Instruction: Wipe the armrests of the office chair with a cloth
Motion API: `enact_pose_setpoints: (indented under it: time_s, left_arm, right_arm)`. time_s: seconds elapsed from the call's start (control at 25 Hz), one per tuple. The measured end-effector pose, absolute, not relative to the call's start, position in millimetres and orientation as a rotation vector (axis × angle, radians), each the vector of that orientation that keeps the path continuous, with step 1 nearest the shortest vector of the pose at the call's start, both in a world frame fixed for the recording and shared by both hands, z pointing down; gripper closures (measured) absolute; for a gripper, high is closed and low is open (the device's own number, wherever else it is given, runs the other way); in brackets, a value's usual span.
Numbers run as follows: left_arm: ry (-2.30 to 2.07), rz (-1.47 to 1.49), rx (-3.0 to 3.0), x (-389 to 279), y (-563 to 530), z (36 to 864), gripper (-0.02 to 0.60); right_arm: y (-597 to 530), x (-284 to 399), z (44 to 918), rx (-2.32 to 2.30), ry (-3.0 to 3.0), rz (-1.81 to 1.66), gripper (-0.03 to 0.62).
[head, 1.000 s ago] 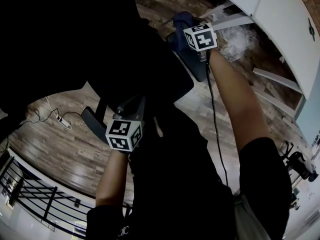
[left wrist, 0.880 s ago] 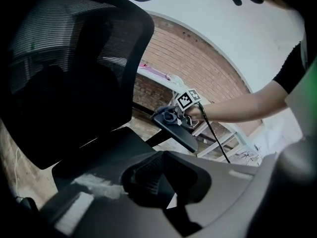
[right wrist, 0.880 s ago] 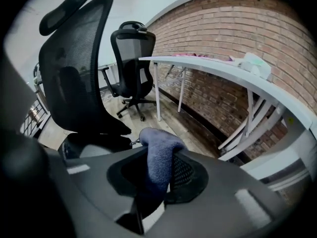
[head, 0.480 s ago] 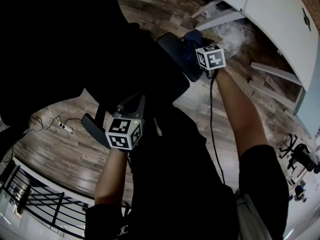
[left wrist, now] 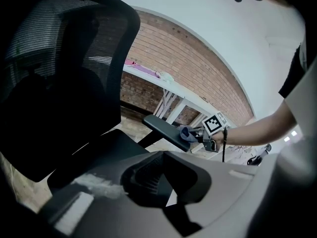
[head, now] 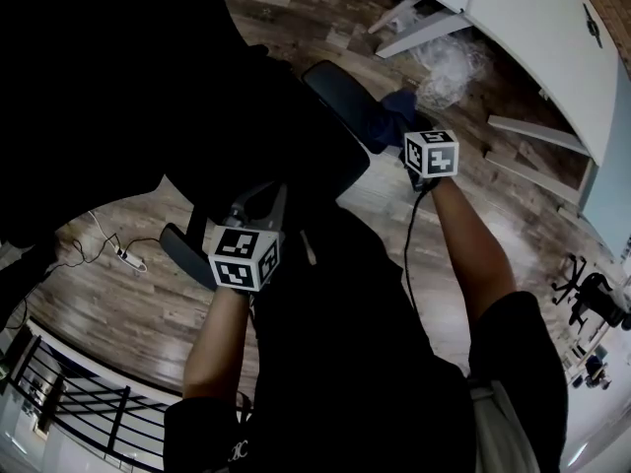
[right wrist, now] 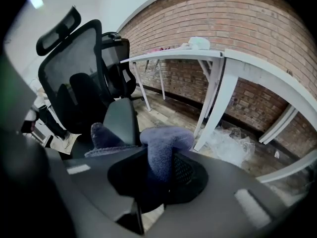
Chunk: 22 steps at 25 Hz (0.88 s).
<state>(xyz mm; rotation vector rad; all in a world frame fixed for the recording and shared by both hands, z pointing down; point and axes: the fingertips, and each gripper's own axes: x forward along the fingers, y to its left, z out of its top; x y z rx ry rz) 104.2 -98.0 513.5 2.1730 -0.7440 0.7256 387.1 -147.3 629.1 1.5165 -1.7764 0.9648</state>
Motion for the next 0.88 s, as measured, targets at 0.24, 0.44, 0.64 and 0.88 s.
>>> enact_pose_setpoints:
  time_s: [0.24, 0.44, 0.64, 0.88]
  left_arm:
    - [-0.708, 0.762, 2.210, 103, -88, 513, 0.577]
    - [-0.699, 0.761, 2.233, 105, -83, 506, 0.577]
    - [-0.726, 0.762, 2.208, 93, -76, 508, 0.577]
    - [-0.779, 0.745, 2.183, 91, -76, 508, 0.577]
  right_arm:
    - [-102, 353, 611, 1.542, -1.815, 0.931, 0.520]
    - [-93, 331, 610, 1.465, -1.829, 0.781, 0.520]
    - [-111, 296, 609, 1.258, -1.896, 0.581, 0.520]
    - [-150, 278, 608, 1.135, -1.915, 0.492, 0.520]
